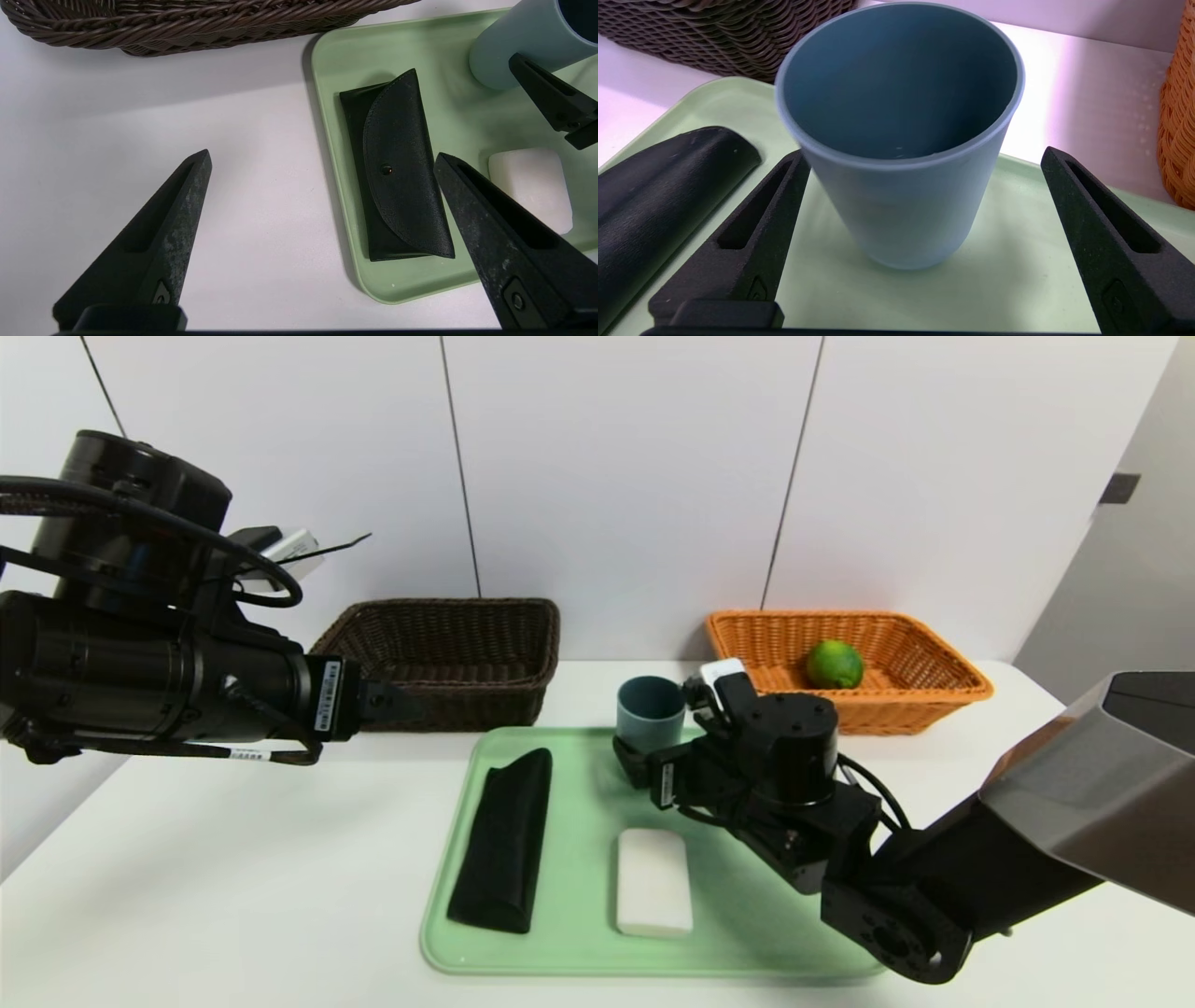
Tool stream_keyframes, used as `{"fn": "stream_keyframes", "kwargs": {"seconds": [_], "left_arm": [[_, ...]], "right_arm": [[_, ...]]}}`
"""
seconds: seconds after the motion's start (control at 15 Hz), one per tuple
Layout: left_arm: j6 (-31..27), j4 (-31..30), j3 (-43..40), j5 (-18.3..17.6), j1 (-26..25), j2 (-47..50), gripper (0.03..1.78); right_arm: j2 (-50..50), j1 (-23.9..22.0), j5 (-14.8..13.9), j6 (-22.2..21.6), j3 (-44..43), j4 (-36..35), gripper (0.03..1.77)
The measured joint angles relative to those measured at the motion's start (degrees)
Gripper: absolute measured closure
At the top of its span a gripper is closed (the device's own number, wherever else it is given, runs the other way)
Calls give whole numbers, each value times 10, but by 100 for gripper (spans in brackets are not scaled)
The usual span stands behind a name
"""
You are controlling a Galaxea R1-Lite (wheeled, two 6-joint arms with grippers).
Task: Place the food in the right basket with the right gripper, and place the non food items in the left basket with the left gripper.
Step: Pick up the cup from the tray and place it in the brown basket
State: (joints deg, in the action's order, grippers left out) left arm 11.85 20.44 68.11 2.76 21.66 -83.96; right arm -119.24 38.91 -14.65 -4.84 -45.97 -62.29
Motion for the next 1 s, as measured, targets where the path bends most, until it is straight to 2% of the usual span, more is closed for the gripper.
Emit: {"fn": "stream_keyframes", "kwargs": {"seconds": [1.0], "left_arm": [[1, 0, 0, 0, 9, -10, 12]], "right_arm": [[-39, -4, 4, -3, -40, -1, 10]]}}
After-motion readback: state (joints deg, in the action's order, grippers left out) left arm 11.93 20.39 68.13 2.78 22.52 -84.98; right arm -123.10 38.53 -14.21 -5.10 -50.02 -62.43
